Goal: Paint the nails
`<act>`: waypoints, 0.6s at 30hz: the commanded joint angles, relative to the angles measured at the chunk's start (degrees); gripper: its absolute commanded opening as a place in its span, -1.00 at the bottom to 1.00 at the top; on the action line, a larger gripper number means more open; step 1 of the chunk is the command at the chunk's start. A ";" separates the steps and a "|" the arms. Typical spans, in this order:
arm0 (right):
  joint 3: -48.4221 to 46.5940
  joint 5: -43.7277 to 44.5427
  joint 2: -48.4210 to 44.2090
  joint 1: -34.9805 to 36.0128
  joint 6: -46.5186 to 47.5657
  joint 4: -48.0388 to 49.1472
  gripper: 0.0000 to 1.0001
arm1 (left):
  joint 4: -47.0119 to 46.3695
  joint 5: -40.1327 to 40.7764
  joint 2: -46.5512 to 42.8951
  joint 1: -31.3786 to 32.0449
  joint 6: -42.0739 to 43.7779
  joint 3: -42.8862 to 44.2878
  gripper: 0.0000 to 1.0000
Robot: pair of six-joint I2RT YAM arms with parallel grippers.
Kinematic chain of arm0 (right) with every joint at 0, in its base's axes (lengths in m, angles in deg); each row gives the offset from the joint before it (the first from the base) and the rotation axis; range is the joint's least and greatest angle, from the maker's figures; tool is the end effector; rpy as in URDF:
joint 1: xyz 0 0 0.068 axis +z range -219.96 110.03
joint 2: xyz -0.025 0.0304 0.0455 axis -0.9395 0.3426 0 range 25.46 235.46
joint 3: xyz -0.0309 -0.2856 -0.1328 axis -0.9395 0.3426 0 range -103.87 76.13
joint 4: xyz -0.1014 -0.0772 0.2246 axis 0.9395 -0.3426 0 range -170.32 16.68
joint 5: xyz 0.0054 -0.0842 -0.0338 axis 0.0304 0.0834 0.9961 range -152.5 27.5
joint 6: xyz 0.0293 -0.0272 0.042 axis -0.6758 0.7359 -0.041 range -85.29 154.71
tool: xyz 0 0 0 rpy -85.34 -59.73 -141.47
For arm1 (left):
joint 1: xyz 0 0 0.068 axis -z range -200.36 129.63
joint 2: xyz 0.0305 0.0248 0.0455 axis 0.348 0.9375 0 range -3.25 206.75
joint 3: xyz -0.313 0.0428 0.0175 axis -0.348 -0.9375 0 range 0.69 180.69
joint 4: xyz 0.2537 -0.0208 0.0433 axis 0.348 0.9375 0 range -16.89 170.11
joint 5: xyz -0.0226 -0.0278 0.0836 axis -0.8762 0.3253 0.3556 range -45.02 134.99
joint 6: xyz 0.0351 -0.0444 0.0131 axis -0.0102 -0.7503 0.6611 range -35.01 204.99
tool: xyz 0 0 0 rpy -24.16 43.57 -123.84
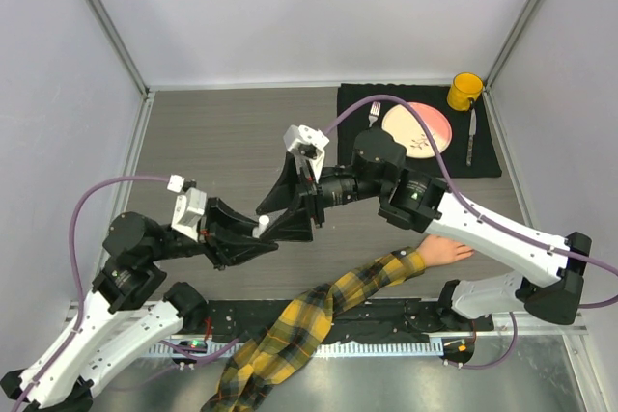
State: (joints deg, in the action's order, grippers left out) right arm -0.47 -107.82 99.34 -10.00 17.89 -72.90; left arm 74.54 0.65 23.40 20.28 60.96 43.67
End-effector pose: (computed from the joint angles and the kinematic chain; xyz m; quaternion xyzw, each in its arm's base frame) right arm 0.1124 0.2534 0.4873 -0.4935 0.4871 0.6238 0.3608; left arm 0.0259 -0.0607 0.4042 0.3776 0.5153 -0.5870 0.4973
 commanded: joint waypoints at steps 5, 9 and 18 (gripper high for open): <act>-4.70 29.22 -4.54 0.33 -0.67 -13.78 0.50 | 8.58 17.77 -3.88 0.23 12.33 4.48 -1.00; -6.19 33.53 -4.98 2.51 -0.76 -13.96 0.51 | 10.08 24.64 -3.72 0.23 14.54 4.83 -1.00; -13.83 50.24 1.78 8.41 -2.34 -15.46 0.18 | 9.38 32.38 -1.61 0.14 13.84 5.62 -1.00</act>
State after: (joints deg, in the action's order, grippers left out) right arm -9.93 -66.62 98.36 -2.77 16.71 -88.85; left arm 85.58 28.28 20.80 20.39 73.92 46.66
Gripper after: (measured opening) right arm 0.633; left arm 0.294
